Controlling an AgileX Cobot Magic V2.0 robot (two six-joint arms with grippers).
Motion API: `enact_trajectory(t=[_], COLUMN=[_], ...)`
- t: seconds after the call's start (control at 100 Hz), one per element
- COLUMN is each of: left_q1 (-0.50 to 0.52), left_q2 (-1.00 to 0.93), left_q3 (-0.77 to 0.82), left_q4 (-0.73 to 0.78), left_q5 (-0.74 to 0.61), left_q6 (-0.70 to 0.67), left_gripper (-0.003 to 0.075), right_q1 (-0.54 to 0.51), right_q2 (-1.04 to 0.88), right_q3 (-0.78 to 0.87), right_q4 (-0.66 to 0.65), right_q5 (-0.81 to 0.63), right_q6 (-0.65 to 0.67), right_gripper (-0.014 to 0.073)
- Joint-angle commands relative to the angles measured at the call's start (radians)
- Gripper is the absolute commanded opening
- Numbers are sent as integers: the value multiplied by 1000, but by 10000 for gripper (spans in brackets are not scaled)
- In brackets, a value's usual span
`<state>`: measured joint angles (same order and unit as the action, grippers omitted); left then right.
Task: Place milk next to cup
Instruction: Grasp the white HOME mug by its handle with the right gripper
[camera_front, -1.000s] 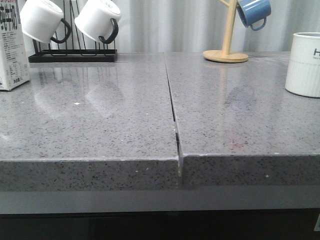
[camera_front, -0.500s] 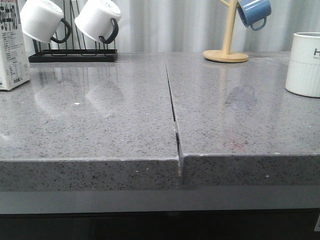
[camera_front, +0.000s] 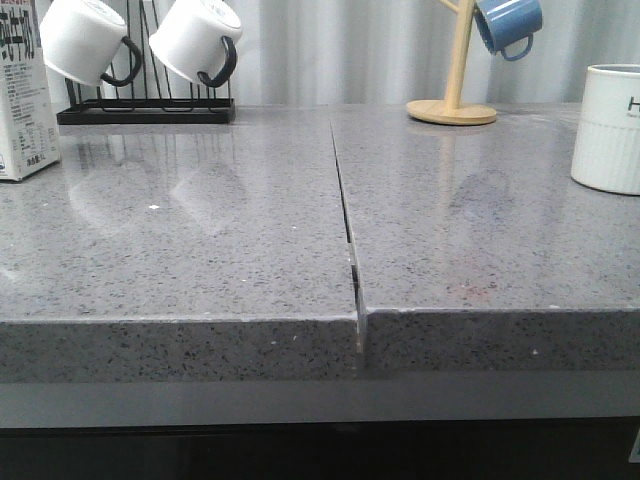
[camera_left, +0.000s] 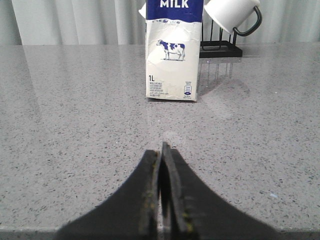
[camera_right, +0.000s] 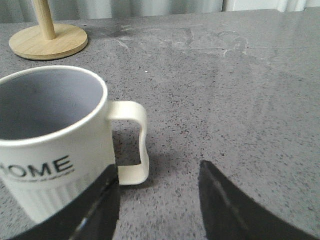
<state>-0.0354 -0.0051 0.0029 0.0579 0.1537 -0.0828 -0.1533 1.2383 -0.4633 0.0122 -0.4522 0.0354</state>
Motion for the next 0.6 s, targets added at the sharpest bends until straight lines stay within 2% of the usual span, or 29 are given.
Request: enact_trajectory(t=[0.0, 0.37, 0.44, 0.59], left_q1=[-2, -2, -2, -2], left_q2=[-33, -33, -33, -33], left_q3=[41, 41, 41, 41], left_q4=[-9, -9, -9, -9], left_q5=[-84, -84, -84, -84], left_q6=[0, 0, 0, 0], left_gripper=[-21, -21, -21, -21], right_q1=[-6, -1, -1, -1], right_q2=[35, 245, 275, 306], right_q3=[-57, -191, -211, -228], right_q4=[-1, -1, -1, -1], right_q5=[-107, -143, -144, -153], right_q6=[0, 1, 1, 1], right_gripper=[380, 371, 304, 41])
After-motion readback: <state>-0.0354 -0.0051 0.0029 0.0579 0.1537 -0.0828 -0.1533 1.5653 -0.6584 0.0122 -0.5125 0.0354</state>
